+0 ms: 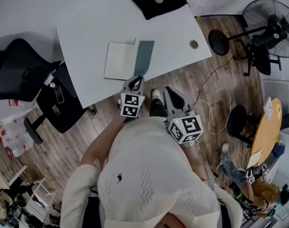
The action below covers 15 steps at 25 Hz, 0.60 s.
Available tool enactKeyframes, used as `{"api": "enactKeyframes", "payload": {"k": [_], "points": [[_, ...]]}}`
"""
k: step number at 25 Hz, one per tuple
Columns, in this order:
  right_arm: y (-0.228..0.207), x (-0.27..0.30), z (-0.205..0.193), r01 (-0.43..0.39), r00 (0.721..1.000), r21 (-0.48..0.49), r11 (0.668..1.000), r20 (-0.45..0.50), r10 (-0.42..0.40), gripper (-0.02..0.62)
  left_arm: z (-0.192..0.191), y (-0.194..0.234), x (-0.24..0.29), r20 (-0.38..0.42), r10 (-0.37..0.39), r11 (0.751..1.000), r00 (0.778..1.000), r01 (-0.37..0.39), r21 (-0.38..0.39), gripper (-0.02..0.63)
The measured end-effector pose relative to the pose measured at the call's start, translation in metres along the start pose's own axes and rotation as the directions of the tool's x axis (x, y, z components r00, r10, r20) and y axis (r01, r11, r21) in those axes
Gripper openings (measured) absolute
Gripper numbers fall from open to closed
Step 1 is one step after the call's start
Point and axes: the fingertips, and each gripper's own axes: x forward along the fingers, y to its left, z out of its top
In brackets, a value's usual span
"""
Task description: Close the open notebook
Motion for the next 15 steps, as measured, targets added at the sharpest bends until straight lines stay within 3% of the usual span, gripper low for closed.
{"api": "enactKeyframes", "payload": {"k": [15], "points": [[0.015, 0.008, 0.002, -0.014, 1.000, -0.013, 1.000, 0.011, 0.014, 0.002, 0.002, 0.016, -0.014, 0.017, 0.027, 0.999, 0.999, -0.028, 0.032, 0.029]]}}
